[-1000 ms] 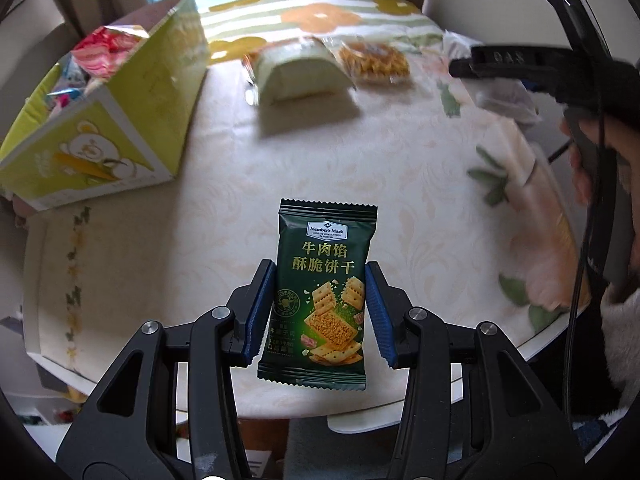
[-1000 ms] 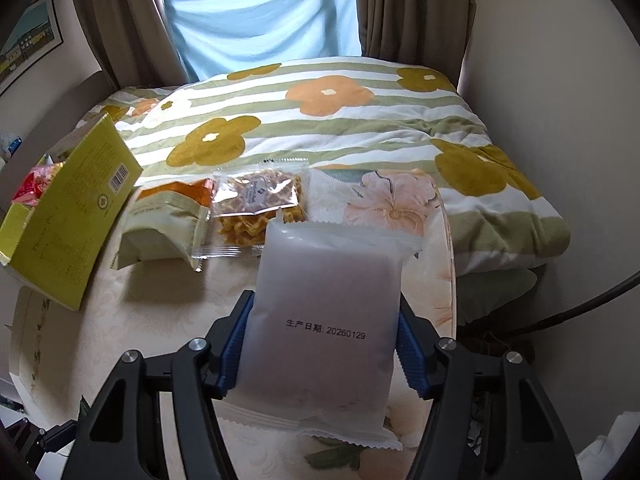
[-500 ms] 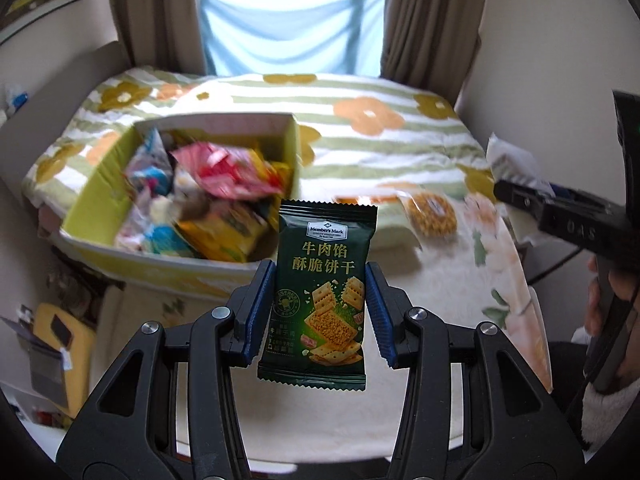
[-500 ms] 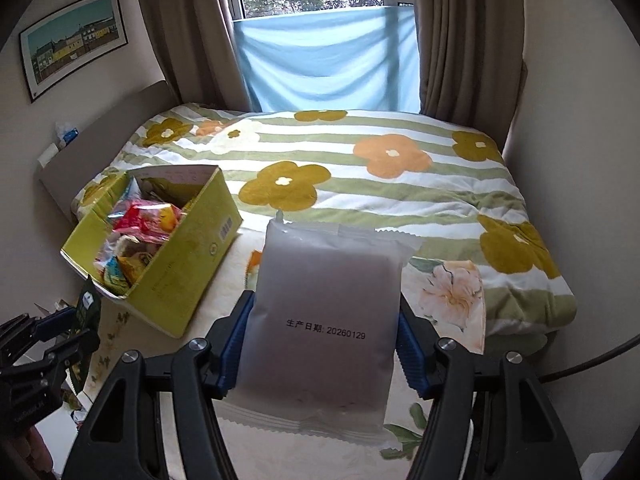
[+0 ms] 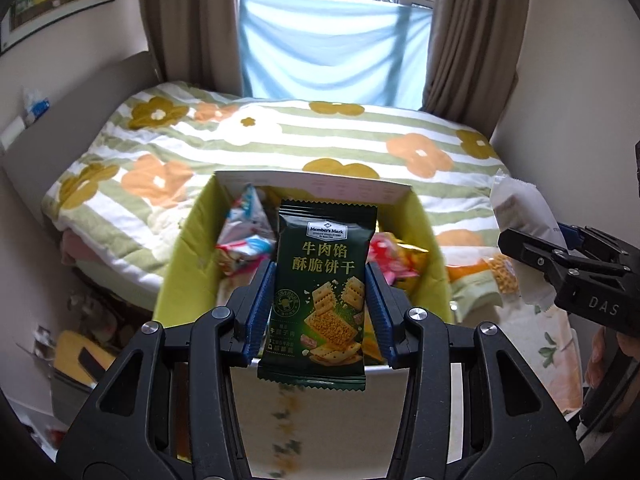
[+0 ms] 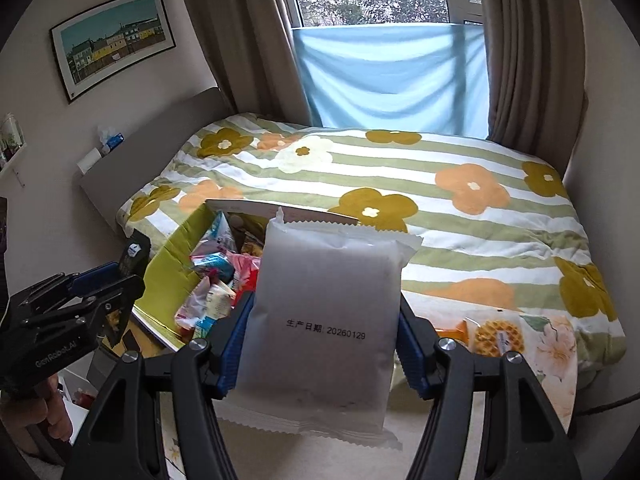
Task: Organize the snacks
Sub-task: 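Carry both packets into the yellow box and open both tools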
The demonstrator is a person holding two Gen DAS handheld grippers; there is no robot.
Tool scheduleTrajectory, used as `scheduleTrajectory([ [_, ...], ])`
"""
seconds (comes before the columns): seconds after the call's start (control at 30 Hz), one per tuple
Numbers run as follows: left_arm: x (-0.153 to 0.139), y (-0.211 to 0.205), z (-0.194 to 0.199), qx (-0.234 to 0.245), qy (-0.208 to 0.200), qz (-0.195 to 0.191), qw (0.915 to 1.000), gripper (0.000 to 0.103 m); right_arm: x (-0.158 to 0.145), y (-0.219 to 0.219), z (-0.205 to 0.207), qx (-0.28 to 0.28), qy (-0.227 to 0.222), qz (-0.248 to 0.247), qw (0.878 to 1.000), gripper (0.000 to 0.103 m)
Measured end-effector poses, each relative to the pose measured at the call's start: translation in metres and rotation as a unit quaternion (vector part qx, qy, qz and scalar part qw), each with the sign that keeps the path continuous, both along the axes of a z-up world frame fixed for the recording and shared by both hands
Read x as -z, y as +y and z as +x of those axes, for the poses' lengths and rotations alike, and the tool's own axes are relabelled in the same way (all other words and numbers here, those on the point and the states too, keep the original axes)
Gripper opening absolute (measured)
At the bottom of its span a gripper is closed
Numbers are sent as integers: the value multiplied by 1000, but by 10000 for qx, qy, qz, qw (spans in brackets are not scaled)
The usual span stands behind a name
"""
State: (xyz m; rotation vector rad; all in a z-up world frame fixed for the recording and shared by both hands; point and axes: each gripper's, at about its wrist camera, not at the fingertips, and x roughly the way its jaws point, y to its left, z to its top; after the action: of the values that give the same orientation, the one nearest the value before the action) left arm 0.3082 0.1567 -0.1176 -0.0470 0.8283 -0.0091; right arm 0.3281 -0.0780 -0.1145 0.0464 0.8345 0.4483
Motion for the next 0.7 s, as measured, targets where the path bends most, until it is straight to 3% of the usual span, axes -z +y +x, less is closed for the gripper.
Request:
scheduleTrajectory([
  [0.2, 28, 52, 35, 93, 398, -18, 9992, 41, 7, 54, 20, -39, 228, 109, 9997, 60],
  [0.4, 56, 74, 62, 306, 752, 27, 9967, 42, 23, 91, 27, -93, 526, 108, 9985, 60],
  [0.47, 64, 77, 67, 374, 855, -29, 9956, 60, 29, 97, 30, -119, 652, 100, 9978, 60],
  [0.5, 68, 78, 69, 372, 896, 19, 9953, 92, 31, 98, 32, -130, 704, 98, 9974, 60],
  [0.53, 71, 79, 69, 333, 880, 102, 9955, 103, 33, 99, 34, -137, 747, 99, 9971, 60],
  [0.7, 77, 83, 60, 296, 937, 182, 9950, 103, 43, 105, 45, -298, 924, 74, 9952, 60],
])
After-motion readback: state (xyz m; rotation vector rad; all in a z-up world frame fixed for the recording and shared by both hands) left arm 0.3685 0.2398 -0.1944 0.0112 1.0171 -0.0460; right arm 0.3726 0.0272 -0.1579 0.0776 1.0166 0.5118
